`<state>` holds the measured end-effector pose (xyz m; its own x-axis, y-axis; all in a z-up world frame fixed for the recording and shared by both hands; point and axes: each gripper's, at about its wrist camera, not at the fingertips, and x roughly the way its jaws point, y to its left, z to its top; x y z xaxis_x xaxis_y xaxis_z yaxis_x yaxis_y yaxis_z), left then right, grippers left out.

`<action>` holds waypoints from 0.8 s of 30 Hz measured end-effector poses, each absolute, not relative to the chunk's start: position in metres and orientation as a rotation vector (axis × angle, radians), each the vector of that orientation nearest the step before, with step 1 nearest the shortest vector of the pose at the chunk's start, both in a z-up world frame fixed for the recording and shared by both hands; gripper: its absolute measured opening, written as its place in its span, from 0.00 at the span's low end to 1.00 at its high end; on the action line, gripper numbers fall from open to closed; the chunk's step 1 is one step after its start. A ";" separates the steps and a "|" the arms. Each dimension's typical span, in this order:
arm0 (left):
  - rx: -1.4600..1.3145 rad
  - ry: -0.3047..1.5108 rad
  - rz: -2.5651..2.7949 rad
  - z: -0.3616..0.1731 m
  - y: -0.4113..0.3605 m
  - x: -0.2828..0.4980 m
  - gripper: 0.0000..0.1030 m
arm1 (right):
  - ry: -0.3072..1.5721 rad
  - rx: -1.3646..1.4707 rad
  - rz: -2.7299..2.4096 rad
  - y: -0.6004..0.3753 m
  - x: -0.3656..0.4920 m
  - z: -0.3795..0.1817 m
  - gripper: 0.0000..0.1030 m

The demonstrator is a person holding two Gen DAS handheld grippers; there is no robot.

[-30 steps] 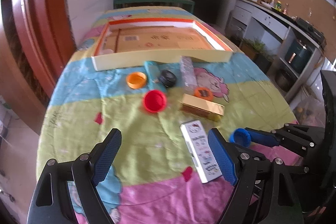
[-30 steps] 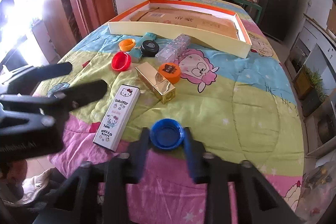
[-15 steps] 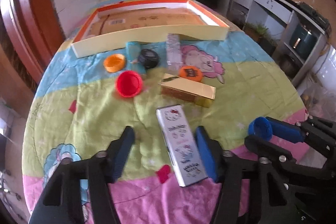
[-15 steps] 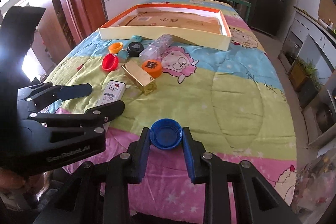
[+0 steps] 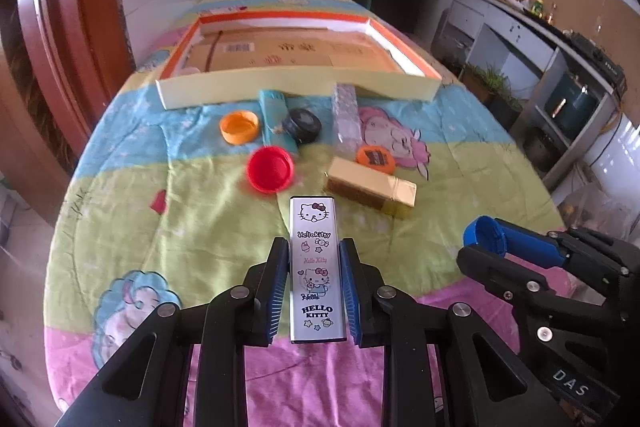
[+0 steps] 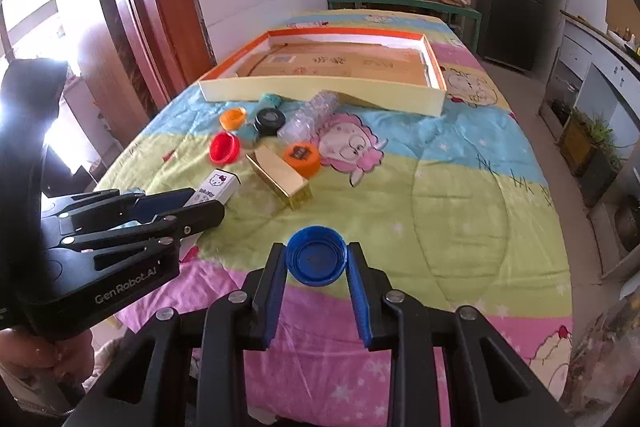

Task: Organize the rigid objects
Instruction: 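Carry the Hello Kitty box with the left gripper while the right gripper carries the blue cap to the tray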

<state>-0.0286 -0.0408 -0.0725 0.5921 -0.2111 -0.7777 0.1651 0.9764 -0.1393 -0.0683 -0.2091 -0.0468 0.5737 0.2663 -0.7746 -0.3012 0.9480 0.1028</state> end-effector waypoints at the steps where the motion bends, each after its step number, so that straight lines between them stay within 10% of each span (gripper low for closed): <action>1: -0.057 0.906 -0.220 -0.070 -0.039 -0.028 0.26 | 0.895 -0.041 0.335 -0.208 -0.067 -0.045 0.29; 24: -0.079 0.762 -0.226 0.008 0.007 0.058 0.26 | 0.744 -0.052 0.343 -0.198 0.020 0.019 0.30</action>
<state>0.0575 0.0075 0.0075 0.7008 -0.2310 -0.6750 0.1742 0.9729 -0.1521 0.0203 -0.1981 0.0191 0.6828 0.2875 -0.6717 -0.3243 0.9431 0.0739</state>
